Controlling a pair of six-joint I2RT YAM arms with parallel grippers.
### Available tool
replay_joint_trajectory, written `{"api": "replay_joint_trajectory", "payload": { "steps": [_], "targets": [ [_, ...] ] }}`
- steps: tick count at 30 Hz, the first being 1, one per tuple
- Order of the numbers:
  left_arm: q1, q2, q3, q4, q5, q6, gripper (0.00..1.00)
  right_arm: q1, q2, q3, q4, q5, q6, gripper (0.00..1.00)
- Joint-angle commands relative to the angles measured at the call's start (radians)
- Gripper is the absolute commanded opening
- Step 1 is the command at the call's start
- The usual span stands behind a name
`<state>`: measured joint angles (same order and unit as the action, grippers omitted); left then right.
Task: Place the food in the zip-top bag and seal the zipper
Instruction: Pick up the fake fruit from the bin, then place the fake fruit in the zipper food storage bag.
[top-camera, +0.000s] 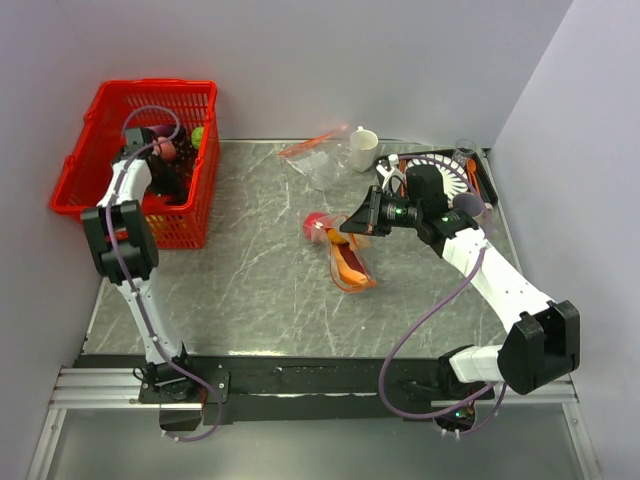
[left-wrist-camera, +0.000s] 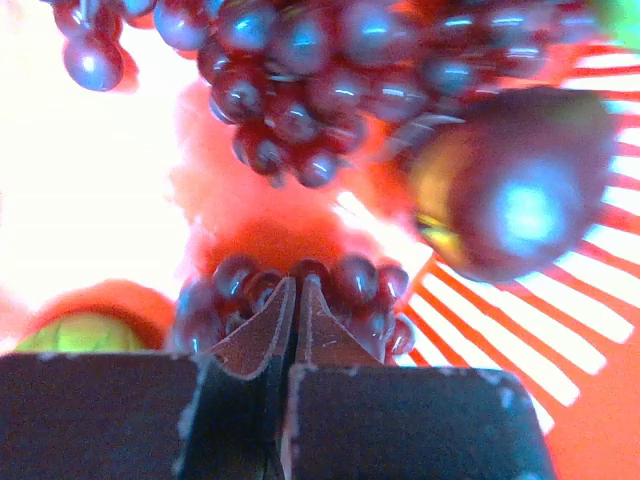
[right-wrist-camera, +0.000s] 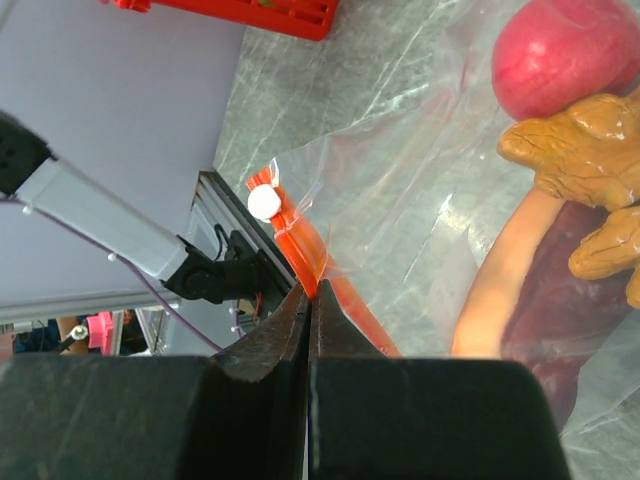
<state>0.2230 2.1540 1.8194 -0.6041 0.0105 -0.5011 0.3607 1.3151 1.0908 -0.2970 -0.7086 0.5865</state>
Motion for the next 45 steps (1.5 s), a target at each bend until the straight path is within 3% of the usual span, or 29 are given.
{"api": "replay_joint_trajectory", "payload": {
  "steps": [1,22,29,34,37,45],
  "targets": [
    [-0.007,-0.152,0.044,-0.040,0.049,0.029,0.01,-0.006,-0.010,0.012,0.055,-0.032,0.009,0.00],
    [-0.007,-0.433,0.273,-0.097,0.002,0.022,0.01,-0.005,-0.027,-0.006,0.062,-0.025,0.019,0.00],
    [-0.007,-0.569,0.279,-0.030,0.092,-0.036,0.01,-0.006,-0.025,0.007,0.053,-0.019,0.018,0.00],
    [-0.011,-0.683,0.161,0.111,0.317,-0.195,0.01,-0.006,-0.019,0.023,0.053,-0.017,0.024,0.00],
    [-0.052,-0.730,0.104,0.199,0.393,-0.261,0.01,-0.006,-0.011,0.034,0.056,-0.017,0.032,0.00],
    [-0.267,-0.780,0.057,0.297,0.404,-0.312,0.01,-0.006,0.007,0.087,0.042,-0.005,0.047,0.00]
  ]
}}
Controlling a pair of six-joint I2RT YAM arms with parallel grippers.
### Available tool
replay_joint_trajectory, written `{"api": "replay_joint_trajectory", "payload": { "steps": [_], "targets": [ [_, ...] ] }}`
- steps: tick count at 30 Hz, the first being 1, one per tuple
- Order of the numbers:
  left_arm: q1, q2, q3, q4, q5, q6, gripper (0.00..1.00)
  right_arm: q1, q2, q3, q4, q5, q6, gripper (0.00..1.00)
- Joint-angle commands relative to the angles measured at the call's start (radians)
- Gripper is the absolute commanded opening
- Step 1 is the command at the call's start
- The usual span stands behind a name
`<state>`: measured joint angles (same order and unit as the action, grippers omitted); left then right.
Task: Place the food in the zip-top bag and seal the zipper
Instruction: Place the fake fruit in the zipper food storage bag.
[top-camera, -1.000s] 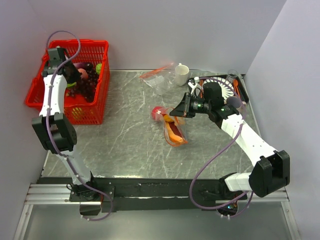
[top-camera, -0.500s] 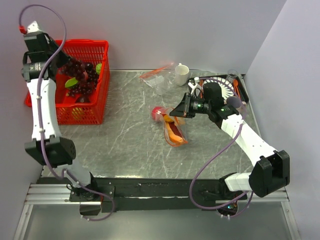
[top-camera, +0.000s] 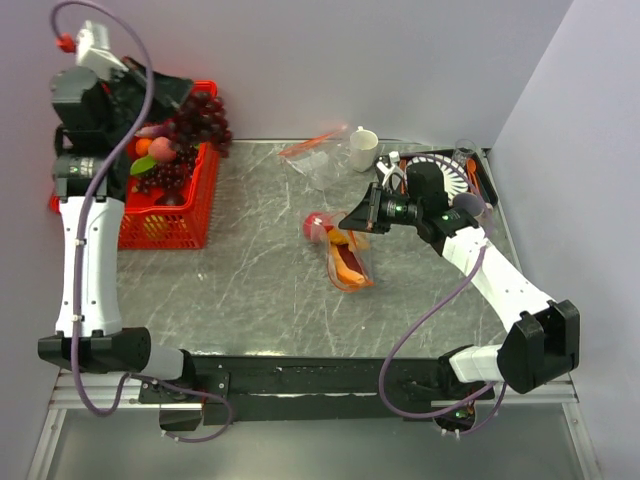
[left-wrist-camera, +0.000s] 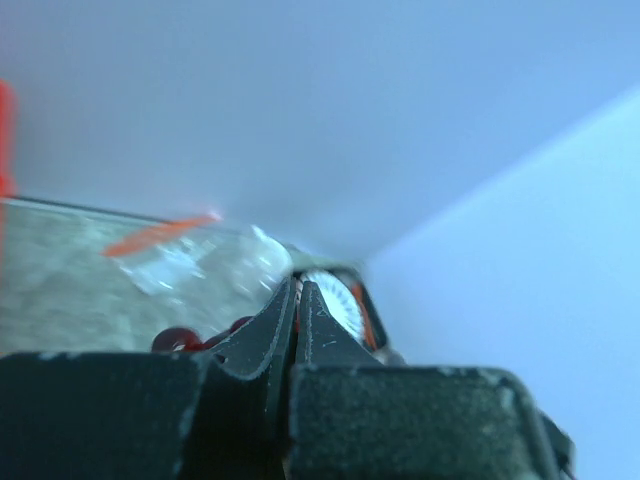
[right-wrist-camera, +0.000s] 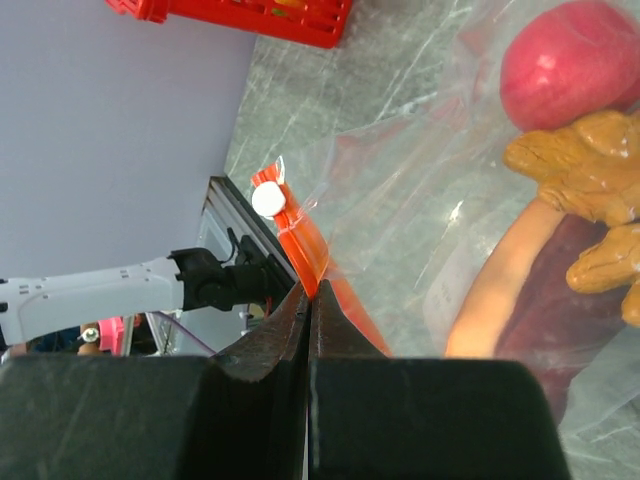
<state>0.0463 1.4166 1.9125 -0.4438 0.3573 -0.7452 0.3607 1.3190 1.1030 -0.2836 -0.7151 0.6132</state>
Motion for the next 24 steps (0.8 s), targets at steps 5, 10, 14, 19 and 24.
{"api": "replay_joint_trajectory", "payload": {
  "steps": [5,10,14,19,24],
  "targets": [
    [-0.275,-0.056,-0.130,0.256,0.063,-0.121,0.01,-0.008,0.032,0.121,0.041,-0.014,0.056,0.00],
    [-0.428,-0.074,-0.240,0.390,0.088,-0.161,0.01,-0.006,0.069,0.181,0.032,-0.035,0.080,0.00],
    [-0.517,-0.080,-0.317,0.504,0.134,-0.200,0.01,-0.006,0.101,0.202,0.055,-0.072,0.108,0.00],
    [-0.635,-0.105,-0.395,0.528,0.115,-0.161,0.01,-0.012,0.134,0.238,0.054,-0.093,0.126,0.01],
    [-0.695,-0.136,-0.585,0.638,0.109,-0.149,0.01,-0.022,0.146,0.267,0.080,-0.130,0.166,0.01]
  ]
}}
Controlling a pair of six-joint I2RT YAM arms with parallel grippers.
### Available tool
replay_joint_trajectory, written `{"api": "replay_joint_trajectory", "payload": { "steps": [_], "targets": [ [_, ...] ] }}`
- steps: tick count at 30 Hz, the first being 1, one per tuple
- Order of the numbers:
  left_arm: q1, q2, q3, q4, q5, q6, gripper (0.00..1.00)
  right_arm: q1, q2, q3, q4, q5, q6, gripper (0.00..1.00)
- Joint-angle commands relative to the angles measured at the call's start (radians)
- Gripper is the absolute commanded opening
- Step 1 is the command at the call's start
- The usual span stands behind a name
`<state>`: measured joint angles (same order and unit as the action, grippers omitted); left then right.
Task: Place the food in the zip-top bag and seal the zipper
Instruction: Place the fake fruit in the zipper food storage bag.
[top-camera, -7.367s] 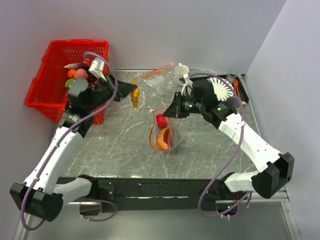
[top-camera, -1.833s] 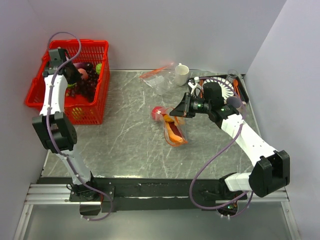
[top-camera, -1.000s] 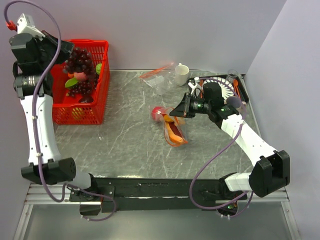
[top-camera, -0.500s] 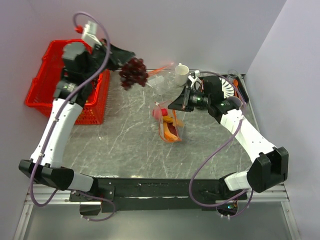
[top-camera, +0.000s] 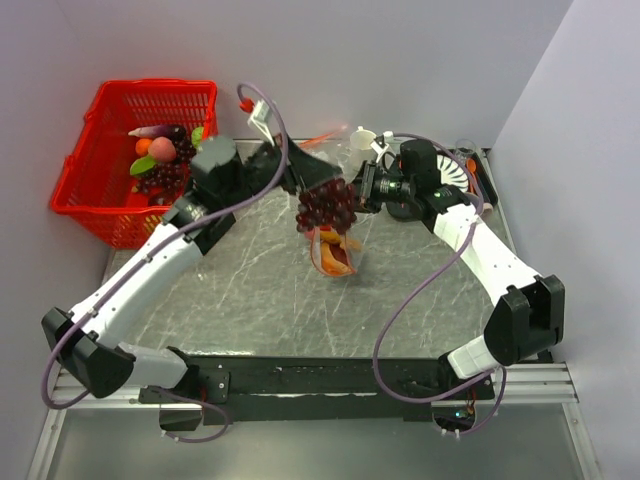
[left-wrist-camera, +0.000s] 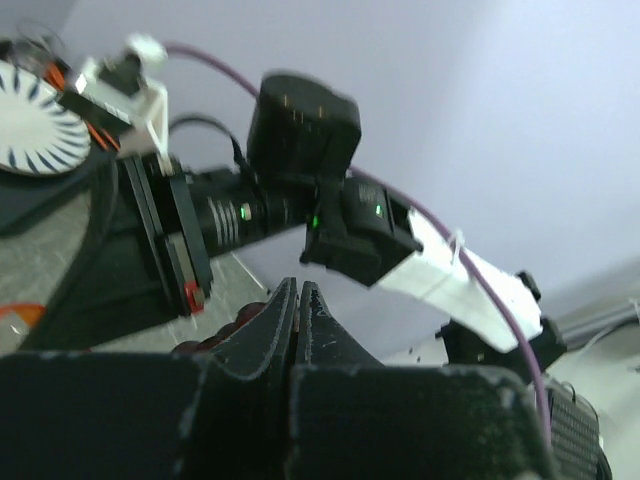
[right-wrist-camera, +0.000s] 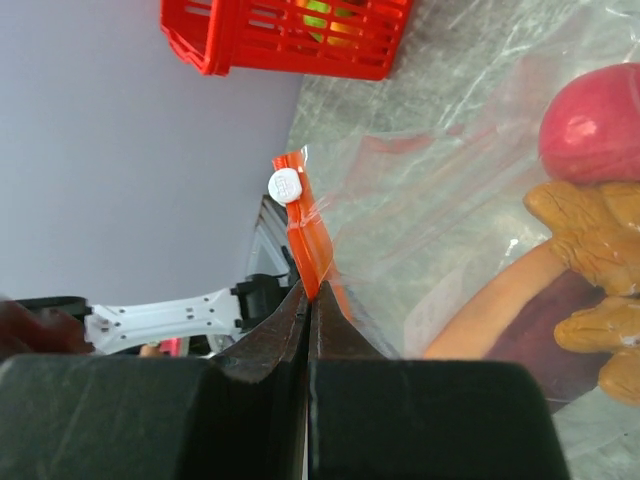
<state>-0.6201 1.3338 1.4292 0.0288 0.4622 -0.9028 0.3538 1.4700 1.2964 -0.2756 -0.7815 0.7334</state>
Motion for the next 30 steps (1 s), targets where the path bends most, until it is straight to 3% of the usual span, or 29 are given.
{"api": "replay_joint_trajectory", "payload": {
  "steps": [1,3,11,14,20,26,30],
  "targets": [
    [-0.032,-0.054,-0.124,0.189,0.010,0.007,0.01,-0.018,-0.002,0.076,0.076,-0.074,0.050,0.01],
    [-0.041,-0.047,-0.168,0.189,0.006,0.019,0.01,-0.021,-0.002,0.086,0.078,-0.079,0.060,0.01],
    [-0.089,-0.068,-0.214,0.050,-0.236,0.202,0.01,-0.019,-0.016,0.070,0.081,-0.079,0.070,0.01],
    [-0.092,-0.050,-0.204,0.010,-0.279,0.243,0.01,-0.022,-0.017,0.063,0.076,-0.079,0.066,0.01],
    [-0.136,-0.018,-0.136,-0.174,-0.497,0.383,0.01,-0.022,-0.022,0.053,0.069,-0.070,0.058,0.01],
    [-0.182,0.007,-0.206,-0.095,-0.551,0.403,0.01,-0.022,-0.019,0.061,0.088,-0.078,0.089,0.01],
    [-0.253,0.031,-0.234,-0.060,-0.712,0.479,0.01,-0.021,-0.025,0.067,0.105,-0.079,0.115,0.01]
  ]
}}
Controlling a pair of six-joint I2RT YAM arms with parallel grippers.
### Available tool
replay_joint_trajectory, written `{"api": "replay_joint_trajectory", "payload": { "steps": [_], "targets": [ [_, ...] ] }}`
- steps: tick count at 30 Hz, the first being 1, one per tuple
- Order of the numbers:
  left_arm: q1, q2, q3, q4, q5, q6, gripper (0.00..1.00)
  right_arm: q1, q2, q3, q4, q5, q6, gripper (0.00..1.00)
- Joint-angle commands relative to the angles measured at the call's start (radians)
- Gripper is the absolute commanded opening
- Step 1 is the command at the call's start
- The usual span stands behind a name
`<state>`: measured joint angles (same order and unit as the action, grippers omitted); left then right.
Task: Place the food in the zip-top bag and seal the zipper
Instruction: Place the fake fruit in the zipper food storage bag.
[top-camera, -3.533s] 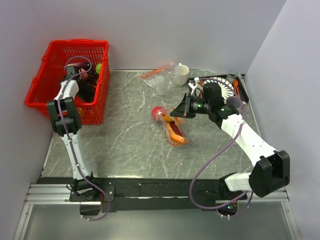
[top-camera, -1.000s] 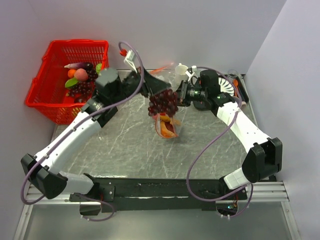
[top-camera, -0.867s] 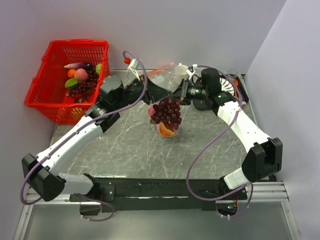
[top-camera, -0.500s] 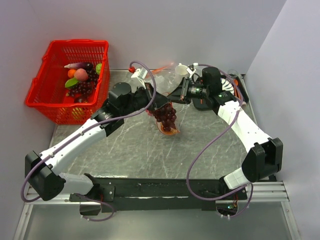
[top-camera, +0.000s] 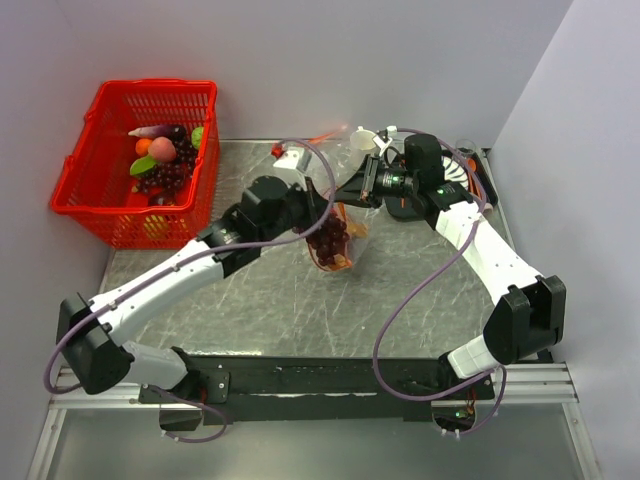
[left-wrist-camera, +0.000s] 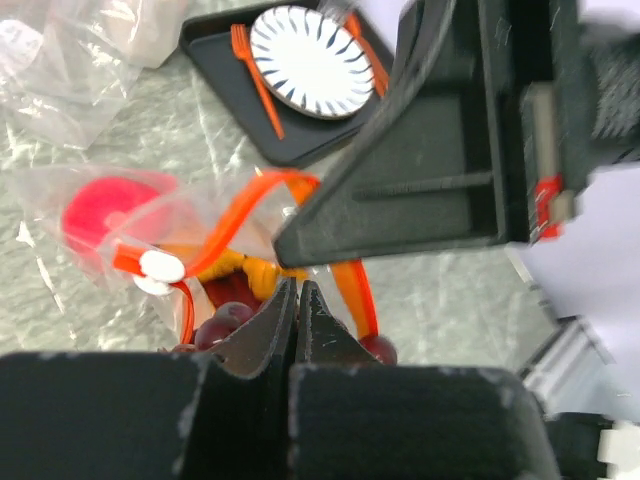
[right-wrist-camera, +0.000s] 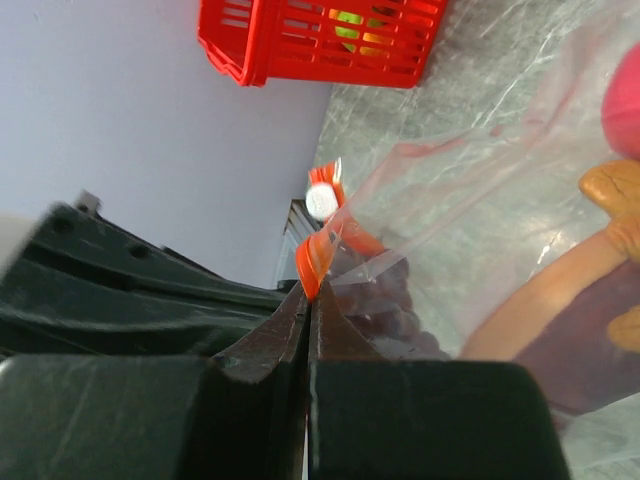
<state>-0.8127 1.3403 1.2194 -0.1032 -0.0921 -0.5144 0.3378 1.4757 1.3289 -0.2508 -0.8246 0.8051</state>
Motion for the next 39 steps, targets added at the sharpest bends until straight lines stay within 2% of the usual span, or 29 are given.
{"api": "replay_joint_trajectory", "payload": {
  "steps": [1,4,9,11,18,23,26,31,34,39],
  "targets": [
    [-0.068,0.031,-0.026,0.076,-0.197,0.100,0.01,-0.006,-0.035,0.035,0.082,-0.036,0.049,0.01],
    [-0.082,0.077,-0.015,0.057,-0.242,0.105,0.01,-0.006,-0.048,0.026,0.099,-0.042,0.071,0.01],
    [-0.089,0.175,0.074,-0.120,-0.454,0.005,0.01,-0.008,-0.064,0.009,0.093,-0.021,0.066,0.01],
    [-0.089,0.183,0.086,-0.142,-0.515,-0.036,0.01,-0.006,-0.071,-0.006,0.099,-0.021,0.077,0.01],
    [-0.089,0.151,0.089,-0.101,-0.568,-0.107,0.01,-0.005,-0.120,-0.117,0.198,0.038,0.175,0.00],
    [-0.088,0.114,0.101,-0.069,-0.583,-0.118,0.01,0.029,-0.176,-0.181,0.197,0.120,0.227,0.00],
    [-0.088,0.114,0.108,-0.052,-0.623,-0.116,0.01,0.044,-0.216,-0.217,0.245,0.151,0.319,0.00],
    [-0.088,0.097,0.066,0.019,-0.681,-0.131,0.01,0.104,-0.252,-0.195,0.223,0.226,0.391,0.00],
    [-0.088,0.065,0.017,0.095,-0.643,-0.134,0.01,0.113,-0.258,-0.204,0.248,0.226,0.446,0.00],
    [-0.089,-0.003,-0.090,0.229,-0.438,-0.212,0.01,0.112,-0.255,-0.284,0.395,0.222,0.528,0.00]
  ]
}}
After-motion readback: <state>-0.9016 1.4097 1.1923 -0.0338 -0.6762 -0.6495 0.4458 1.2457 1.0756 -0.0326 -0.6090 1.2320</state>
